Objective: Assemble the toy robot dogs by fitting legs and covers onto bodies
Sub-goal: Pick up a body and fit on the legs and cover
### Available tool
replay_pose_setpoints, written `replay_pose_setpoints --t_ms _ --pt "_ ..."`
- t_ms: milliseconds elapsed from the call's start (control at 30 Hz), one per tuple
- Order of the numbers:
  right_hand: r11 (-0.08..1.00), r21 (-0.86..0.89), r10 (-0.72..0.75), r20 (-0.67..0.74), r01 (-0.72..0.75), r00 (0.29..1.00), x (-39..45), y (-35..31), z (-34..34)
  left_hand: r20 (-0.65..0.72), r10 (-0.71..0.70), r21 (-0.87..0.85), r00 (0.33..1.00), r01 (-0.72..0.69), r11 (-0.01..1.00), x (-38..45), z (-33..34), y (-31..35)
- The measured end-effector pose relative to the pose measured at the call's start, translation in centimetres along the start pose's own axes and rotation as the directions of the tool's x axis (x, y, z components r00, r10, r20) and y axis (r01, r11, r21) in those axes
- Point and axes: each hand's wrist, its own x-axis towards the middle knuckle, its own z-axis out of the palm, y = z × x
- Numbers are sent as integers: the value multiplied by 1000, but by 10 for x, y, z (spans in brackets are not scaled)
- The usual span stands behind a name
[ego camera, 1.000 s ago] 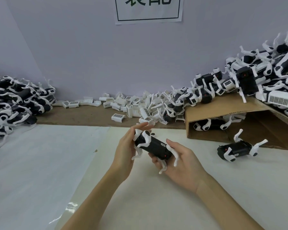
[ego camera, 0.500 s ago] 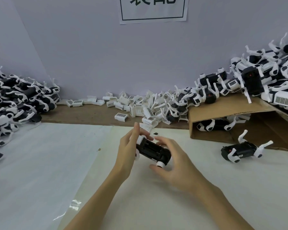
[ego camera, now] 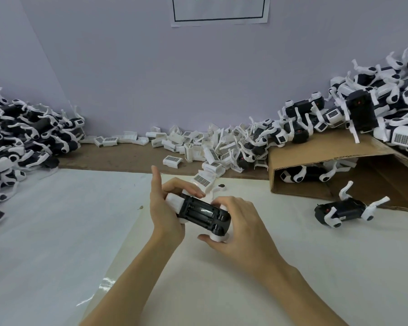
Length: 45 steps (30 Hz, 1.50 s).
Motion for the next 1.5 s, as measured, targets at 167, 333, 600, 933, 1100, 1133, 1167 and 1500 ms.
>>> replay_pose_setpoints --t_ms 167,333,600,933,1100,1133,1167,1500 --pt "952 94 279 131 -292 951 -2 -1 -3 45 -15 94 999 10 996 2 0 -5" --pt "831 333 413 168 -446 895 1 4 -10 27 95 444 995 -97 891 1 9 -16" --pt "808 317 469 164 -496 868 4 6 -4 -54 27 510 998 4 860 25 21 -20" --pt "858 266 399 191 -439 897 -1 21 -5 144 -80 283 986 37 958 32 -2 -42" --pt "940 95 311 155 -328 938 1 10 8 5 -21 205 1000 20 979 34 -4 -37" --pt "954 63 279 165 -292 946 2 7 9 -27 -18 190 999 23 982 36 -7 -35" --pt "963 64 244 210 -262 947 4 4 8 -52 -27 163 998 35 986 38 -10 -32" --pt "834 247 424 283 -493 860 85 -1 49 -91 -102 -179 991 85 980 67 -62 -7"
